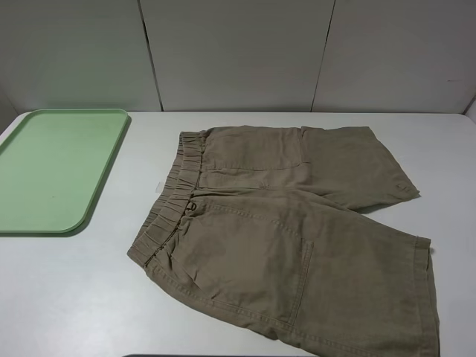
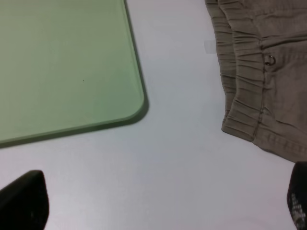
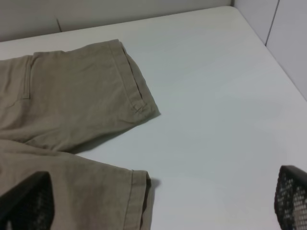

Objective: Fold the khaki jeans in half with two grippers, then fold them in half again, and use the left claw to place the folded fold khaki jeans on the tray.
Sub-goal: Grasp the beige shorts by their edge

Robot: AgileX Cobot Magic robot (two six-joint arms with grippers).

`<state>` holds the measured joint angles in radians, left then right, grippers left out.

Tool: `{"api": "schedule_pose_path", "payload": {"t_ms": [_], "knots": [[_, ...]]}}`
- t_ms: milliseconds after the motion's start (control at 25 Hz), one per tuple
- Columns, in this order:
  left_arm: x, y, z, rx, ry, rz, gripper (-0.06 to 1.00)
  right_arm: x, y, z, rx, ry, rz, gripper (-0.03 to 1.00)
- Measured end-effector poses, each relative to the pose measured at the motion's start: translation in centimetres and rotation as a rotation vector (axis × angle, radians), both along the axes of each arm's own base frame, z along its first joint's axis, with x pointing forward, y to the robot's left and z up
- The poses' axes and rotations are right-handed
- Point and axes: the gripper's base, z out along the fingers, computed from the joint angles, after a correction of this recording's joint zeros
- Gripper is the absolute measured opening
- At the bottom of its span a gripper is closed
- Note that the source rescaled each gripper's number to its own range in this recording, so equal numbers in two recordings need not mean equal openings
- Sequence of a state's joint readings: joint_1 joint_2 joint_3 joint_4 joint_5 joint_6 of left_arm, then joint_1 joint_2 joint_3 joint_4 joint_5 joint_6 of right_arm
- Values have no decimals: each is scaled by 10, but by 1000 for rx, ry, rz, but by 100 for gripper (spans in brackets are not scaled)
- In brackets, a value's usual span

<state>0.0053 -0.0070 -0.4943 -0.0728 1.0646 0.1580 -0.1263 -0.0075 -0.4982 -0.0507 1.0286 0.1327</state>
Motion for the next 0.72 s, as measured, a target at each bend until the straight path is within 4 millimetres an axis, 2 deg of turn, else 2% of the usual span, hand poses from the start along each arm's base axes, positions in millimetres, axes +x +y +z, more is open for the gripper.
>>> {"api": "schedule_pose_path", "payload": {"t_ms": [720], "knots": [[0,0,0,0,2,0,100,0,0,0,0,0,0,100]]}}
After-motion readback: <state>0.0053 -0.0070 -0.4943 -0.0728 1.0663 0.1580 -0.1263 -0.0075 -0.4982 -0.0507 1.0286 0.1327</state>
